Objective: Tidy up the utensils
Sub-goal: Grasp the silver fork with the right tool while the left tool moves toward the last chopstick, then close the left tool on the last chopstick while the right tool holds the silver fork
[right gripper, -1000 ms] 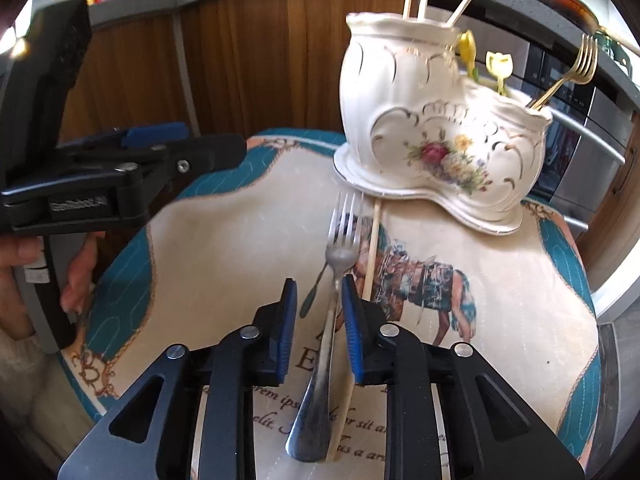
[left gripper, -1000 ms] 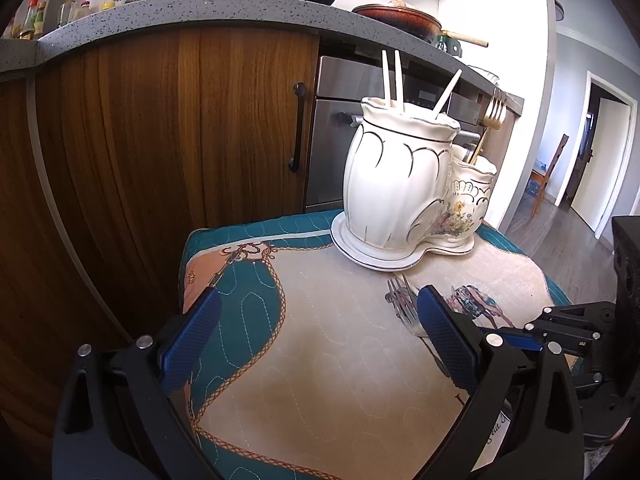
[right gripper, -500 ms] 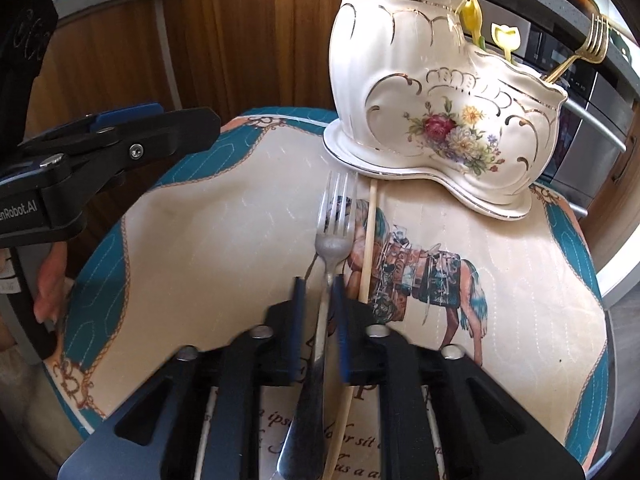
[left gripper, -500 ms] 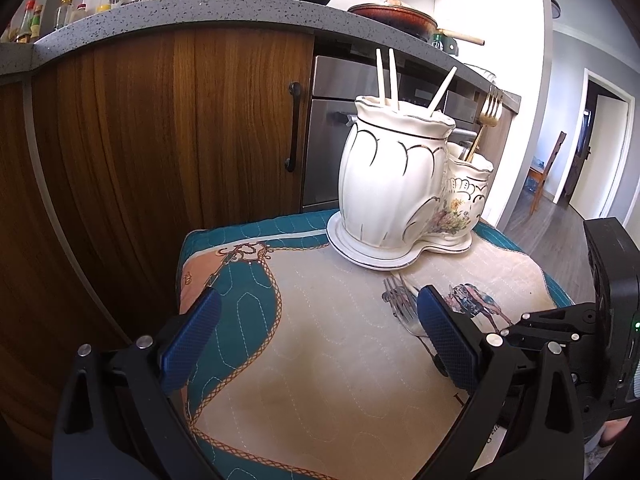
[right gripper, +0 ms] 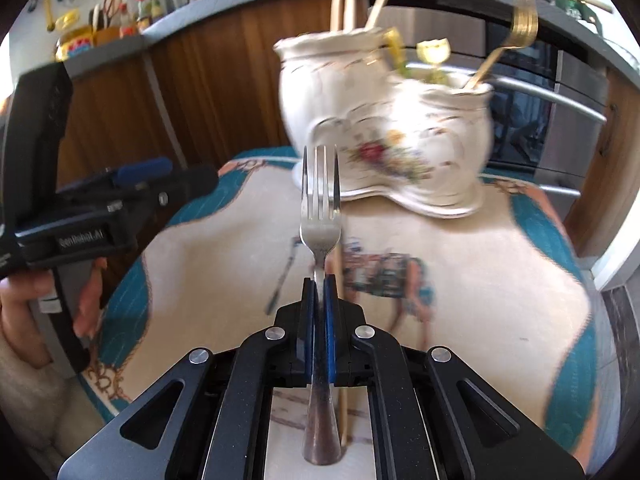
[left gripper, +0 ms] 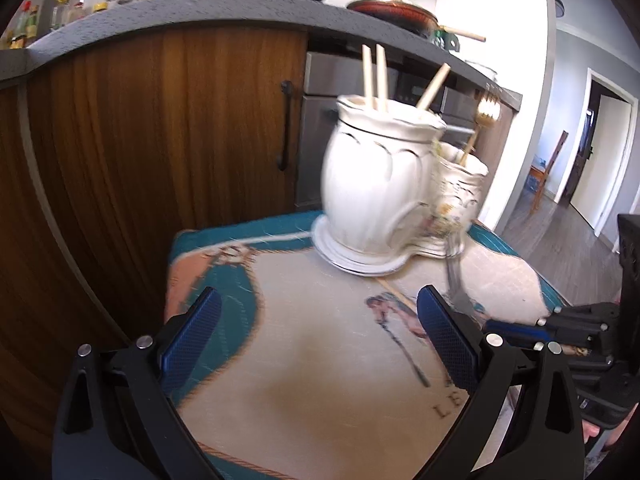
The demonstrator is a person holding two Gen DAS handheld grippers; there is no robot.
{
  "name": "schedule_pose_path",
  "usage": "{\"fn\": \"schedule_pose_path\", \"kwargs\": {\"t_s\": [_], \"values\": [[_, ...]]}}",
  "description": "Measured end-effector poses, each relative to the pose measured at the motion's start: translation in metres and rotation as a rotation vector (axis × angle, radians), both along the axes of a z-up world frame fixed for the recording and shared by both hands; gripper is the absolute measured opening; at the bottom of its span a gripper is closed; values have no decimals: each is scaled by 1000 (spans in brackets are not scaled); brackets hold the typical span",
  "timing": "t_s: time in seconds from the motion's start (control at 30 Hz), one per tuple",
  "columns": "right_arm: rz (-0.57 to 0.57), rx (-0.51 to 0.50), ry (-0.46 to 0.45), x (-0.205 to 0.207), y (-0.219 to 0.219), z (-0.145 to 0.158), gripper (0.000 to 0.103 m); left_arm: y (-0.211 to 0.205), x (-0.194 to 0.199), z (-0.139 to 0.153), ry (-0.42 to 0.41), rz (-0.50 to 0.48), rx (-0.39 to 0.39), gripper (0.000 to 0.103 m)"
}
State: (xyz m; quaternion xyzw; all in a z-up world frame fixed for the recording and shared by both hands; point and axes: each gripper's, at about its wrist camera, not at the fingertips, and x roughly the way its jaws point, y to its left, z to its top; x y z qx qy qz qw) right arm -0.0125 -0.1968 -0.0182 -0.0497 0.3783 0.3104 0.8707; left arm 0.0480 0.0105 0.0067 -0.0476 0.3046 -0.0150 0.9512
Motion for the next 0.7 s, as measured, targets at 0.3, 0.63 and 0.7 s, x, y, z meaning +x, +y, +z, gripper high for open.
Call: {"fn": "schedule_pose_path", "kwargs": {"t_s": [0.3, 0.63, 0.7], "values": [[-84, 64, -17, 7, -54, 11, 6, -66, 27, -28, 185, -54, 46, 88], [-54, 78, -20, 4, -58, 12, 6, -97, 41, -46, 304, -97, 148, 38], [-47, 79, -20, 3, -58, 13, 6, -93, 39, -42, 314, -115, 153, 20]]}}
